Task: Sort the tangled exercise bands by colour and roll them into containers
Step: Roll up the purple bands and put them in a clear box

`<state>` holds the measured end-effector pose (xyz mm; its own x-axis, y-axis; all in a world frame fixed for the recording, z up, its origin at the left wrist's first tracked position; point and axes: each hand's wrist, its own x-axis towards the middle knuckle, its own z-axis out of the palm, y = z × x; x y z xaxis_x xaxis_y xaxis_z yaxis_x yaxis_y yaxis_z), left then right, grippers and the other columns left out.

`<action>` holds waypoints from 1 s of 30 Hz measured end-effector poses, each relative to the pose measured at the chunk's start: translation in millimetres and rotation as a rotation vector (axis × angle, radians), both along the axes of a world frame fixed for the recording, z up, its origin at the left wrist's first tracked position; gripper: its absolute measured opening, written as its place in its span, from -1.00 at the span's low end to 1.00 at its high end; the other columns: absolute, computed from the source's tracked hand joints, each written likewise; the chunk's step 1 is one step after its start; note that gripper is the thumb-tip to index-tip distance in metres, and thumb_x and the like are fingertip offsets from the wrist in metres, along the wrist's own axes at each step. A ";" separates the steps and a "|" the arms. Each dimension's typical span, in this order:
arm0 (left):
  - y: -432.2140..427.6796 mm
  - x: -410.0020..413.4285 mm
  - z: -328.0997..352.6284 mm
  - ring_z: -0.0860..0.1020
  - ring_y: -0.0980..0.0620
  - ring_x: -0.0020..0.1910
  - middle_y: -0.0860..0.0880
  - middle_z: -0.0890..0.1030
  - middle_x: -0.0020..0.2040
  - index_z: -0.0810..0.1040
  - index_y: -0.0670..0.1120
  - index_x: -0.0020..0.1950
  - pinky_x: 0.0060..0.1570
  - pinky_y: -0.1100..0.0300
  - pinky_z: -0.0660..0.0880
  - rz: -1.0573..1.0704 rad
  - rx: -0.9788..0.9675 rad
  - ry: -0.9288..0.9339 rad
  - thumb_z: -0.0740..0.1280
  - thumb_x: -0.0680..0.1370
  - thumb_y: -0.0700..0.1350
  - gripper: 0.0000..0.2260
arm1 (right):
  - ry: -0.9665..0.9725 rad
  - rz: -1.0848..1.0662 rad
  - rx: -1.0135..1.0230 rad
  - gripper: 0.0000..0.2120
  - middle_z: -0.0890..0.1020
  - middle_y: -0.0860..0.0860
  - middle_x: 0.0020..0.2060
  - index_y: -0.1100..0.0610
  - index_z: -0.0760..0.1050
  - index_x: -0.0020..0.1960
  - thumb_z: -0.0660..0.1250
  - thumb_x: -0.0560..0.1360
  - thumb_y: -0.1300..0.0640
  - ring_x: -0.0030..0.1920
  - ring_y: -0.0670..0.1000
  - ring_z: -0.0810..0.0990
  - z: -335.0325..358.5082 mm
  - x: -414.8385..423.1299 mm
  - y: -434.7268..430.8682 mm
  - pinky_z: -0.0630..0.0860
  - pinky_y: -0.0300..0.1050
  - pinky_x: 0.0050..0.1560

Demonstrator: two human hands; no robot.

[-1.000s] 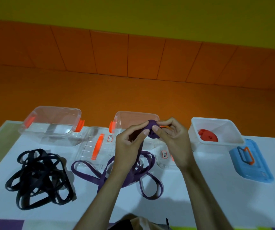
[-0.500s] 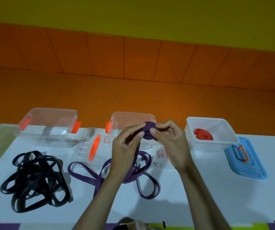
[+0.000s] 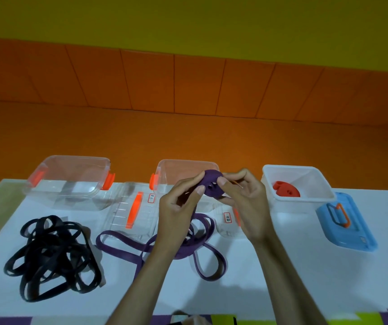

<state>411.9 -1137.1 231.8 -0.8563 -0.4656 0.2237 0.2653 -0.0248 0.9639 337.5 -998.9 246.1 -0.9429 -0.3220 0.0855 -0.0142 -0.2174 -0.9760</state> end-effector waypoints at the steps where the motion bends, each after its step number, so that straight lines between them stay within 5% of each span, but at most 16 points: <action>1: 0.2 0.5 0.1 0.63 0.18 0.23 0.15 0.72 0.17 0.67 0.03 0.26 0.16 0.36 0.51 -0.006 -0.013 0.000 0.41 0.63 -0.22 -0.75 | 0.013 -0.001 0.042 -0.77 0.72 0.21 0.02 0.25 0.50 -0.06 0.53 0.47 0.18 0.05 0.21 0.74 1.6 -0.7 2.3 0.70 0.26 0.03; 9: 6.1 -4.0 -6.9 0.65 0.13 0.19 0.15 0.71 0.12 0.64 0.01 0.22 0.14 0.32 0.53 0.079 0.009 0.001 0.43 0.60 -0.16 -0.80 | 0.059 -0.078 0.024 -0.72 0.71 0.09 0.03 0.08 0.60 0.22 0.50 0.52 0.14 0.07 0.12 0.74 2.3 3.2 -9.4 0.72 0.06 -0.04; 14: -5.1 -6.5 -4.3 0.63 0.18 0.23 0.17 0.71 0.16 0.67 0.06 0.25 0.15 0.38 0.51 0.083 0.041 -0.009 0.43 0.61 -0.18 -0.75 | 0.119 0.014 0.085 -0.83 0.71 0.08 0.07 0.21 0.58 0.10 0.46 0.57 0.16 0.13 0.08 0.70 0.3 -1.8 -15.7 0.65 0.02 0.15; 18: -5.5 -9.2 -9.2 0.62 0.16 0.23 0.18 0.69 0.16 0.64 0.01 0.28 0.17 0.32 0.53 0.063 -0.022 -0.020 0.40 0.63 -0.15 -0.77 | 0.081 0.019 0.133 -0.67 0.70 0.18 -0.03 0.25 0.51 -0.03 0.59 0.41 0.12 0.00 0.18 0.73 1.8 -12.3 -12.9 0.66 0.02 -0.01; 23: -2.1 -17.4 -18.8 0.65 -0.01 0.18 0.05 0.70 0.09 0.64 -0.06 0.13 0.18 0.08 0.60 0.165 0.009 -0.012 0.45 0.59 -0.10 -0.86 | 0.104 -0.026 0.094 -0.82 0.72 0.03 0.01 0.06 0.63 0.05 0.55 0.49 0.18 0.03 0.09 0.74 0.5 -11.6 -21.9 0.68 -0.06 -0.09; 27: -8.1 -18.6 -15.8 0.66 0.11 0.17 0.09 0.74 0.09 0.71 -0.02 0.13 0.15 0.31 0.56 0.165 0.038 -0.032 0.48 0.58 -0.17 -0.85 | 0.034 0.022 0.019 -0.85 0.68 0.17 0.10 0.13 0.55 0.00 0.51 0.54 0.17 0.15 0.18 0.70 -11.2 -10.8 -26.2 0.68 0.16 0.12; 30: -12.0 -17.4 -16.4 0.67 0.10 0.16 0.09 0.75 0.07 0.73 -0.01 0.11 0.15 0.26 0.58 0.136 0.005 -0.045 0.49 0.56 -0.19 -0.85 | 0.054 0.070 0.085 -0.75 0.71 0.19 0.03 0.21 0.50 -0.08 0.56 0.45 0.16 0.06 0.17 0.72 -7.5 -18.8 -19.5 0.66 0.04 0.08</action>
